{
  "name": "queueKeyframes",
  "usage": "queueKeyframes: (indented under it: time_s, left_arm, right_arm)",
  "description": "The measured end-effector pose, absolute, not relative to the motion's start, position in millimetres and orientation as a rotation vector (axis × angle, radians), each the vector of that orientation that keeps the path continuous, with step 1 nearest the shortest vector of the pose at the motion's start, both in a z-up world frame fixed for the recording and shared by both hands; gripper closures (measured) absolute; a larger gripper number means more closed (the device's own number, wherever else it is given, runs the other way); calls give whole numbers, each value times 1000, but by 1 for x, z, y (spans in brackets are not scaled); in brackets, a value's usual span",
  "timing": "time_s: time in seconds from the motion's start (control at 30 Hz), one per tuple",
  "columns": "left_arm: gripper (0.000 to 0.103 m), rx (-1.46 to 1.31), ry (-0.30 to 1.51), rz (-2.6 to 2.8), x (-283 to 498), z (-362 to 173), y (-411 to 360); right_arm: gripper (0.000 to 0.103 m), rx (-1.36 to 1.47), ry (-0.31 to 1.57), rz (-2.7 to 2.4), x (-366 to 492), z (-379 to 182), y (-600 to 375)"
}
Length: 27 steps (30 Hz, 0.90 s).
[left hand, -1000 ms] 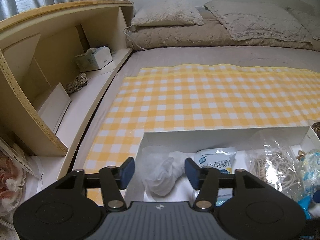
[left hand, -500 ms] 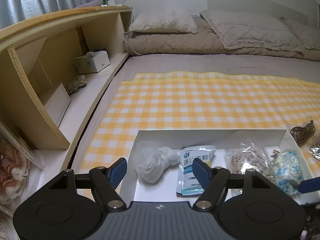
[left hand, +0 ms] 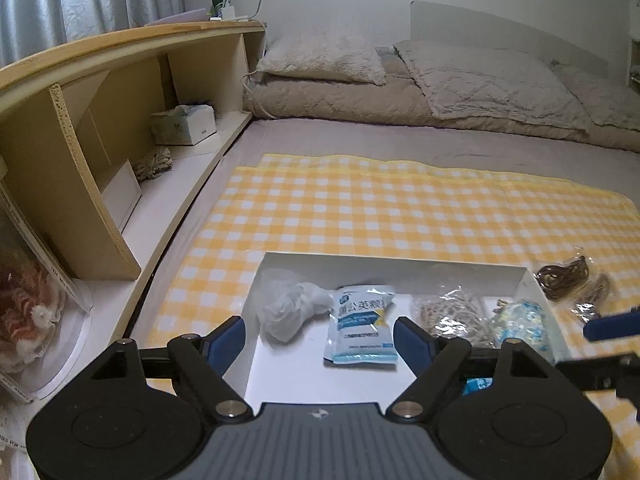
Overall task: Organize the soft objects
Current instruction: 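Open both grippers in the box and move them toward the two cable bags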
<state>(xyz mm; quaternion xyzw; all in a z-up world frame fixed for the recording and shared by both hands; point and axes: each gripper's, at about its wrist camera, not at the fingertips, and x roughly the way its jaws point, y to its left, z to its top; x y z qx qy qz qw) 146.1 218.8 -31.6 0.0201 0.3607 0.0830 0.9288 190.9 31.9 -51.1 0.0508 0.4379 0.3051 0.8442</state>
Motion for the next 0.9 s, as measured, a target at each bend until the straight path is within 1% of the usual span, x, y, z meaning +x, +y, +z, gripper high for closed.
queueKeyframes:
  time_s: [0.07,0.17,0.27,0.33,0.4,0.47,0.9]
  left_arm:
    - [20,37,734,164,141,-28,216]
    - [15,15,725,152,133,-23,213]
    - [11,7,713,143,128,-18,209]
    - [4,4,713,136,125,-16,206]
    - [1,2,712,132,123,-14,203]
    - [0,-5,715,126,122,-13,200]
    - [0,-6,717,85,124,-9,170]
  right_arm:
    - [23,101,907,638,189,-47,28]
    - [19,88,881,623,186,-42,21]
    - [13,71,856,603,184,-38,15]
    - [7,55,837,587,182,-37,10]
    - [3,34,815,572,180,-36,5]
    - [1,16,799,557,178,-35,0]
    - [0,10,740,483,176,-29,-36]
